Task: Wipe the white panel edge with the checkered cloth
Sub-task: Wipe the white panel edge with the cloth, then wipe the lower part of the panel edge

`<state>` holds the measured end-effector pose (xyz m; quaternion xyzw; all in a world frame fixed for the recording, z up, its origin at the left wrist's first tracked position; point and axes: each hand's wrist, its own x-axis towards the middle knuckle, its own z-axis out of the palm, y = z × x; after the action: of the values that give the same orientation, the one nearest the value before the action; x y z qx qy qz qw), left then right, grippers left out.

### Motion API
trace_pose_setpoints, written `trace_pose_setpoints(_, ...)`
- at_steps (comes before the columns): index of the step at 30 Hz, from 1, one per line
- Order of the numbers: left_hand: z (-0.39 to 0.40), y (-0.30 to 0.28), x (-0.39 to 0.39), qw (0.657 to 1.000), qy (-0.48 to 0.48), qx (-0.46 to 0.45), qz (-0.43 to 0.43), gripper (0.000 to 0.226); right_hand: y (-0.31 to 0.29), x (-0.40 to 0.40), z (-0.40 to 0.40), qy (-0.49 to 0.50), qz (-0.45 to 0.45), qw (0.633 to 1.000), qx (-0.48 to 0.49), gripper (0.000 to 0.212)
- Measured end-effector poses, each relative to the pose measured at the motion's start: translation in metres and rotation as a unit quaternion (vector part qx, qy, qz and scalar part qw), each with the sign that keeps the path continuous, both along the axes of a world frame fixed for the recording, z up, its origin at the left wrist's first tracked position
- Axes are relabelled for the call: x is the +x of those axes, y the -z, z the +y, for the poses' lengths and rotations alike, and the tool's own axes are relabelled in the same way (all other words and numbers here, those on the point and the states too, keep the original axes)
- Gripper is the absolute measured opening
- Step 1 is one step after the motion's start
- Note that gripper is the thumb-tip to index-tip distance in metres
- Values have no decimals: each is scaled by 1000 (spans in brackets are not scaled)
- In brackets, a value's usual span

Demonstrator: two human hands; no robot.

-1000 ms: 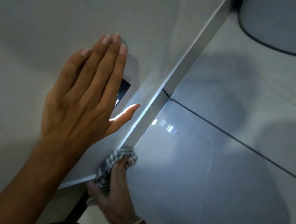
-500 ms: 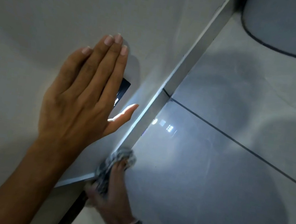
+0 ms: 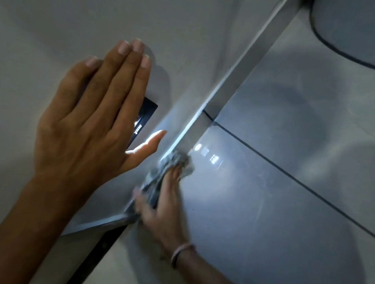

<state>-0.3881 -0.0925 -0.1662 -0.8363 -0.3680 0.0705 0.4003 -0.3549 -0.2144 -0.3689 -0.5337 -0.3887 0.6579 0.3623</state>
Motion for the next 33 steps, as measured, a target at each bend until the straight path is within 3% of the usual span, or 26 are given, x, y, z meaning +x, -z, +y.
trace_pose_setpoints(2,-1,0,-2,1000,-11,4,3,88,-2,-23,-44,-76,39,996,18,102)
trace_pose_setpoints(4,-2,-1,-3,1000,-16,-1,2,88,-9,-24,-45,-79,46,995,28,89)
trace_pose_setpoints(5,-2,-1,-3,1000,-15,-4,-1,87,-13,-15,-27,-40,56,998,14,84)
trace_pose_setpoints(7,-2,-1,-2,1000,-18,-7,-8,86,-16,13,29,80,58,994,-42,95)
trace_pose_setpoints(10,1,1,0,999,-20,-18,-19,86,-9,69,136,238,40,966,-93,98)
trace_pose_setpoints(14,2,0,3,998,-5,-13,-68,84,-15,101,179,343,-45,933,-98,47)
trace_pose_setpoints(18,-2,-24,25,991,-9,-77,-113,72,-68,155,169,349,44,920,-173,21)
trace_pose_setpoints(20,-7,-43,44,964,-26,-144,-220,52,-118,193,161,297,160,913,-230,23)
trace_pose_setpoints(22,-9,-59,73,894,-63,-218,-387,39,-170,233,158,199,312,879,-302,49)
trace_pose_setpoints(23,-4,-69,94,832,-107,-248,-484,38,-193,255,162,164,363,858,-324,57)
trace_pose_setpoints(24,5,-82,111,750,-173,-277,-576,37,-213,272,165,132,397,847,-329,57)
trace_pose_setpoints(25,23,-94,130,638,-255,-321,-652,38,-232,292,172,103,400,854,-317,52)
trace_pose_setpoints(26,47,-106,153,497,-327,-386,-705,50,-257,316,182,67,376,875,-296,46)
trace_pose_setpoints(27,69,-117,175,348,-371,-449,-735,65,-280,339,194,27,334,900,-279,40)
trace_pose_setpoints(28,90,-129,196,228,-375,-489,-754,65,-303,362,208,-10,279,924,-262,35)
trace_pose_setpoints(29,108,-140,216,151,-358,-507,-770,54,-322,385,225,-33,217,945,-241,29)
trace_pose_setpoints(31,137,-157,252,80,-327,-495,-801,24,-353,429,263,-54,83,972,-212,25)
trace_pose_setpoints(33,160,-164,283,78,-323,-468,-819,10,-370,474,300,-57,-53,978,-196,31)
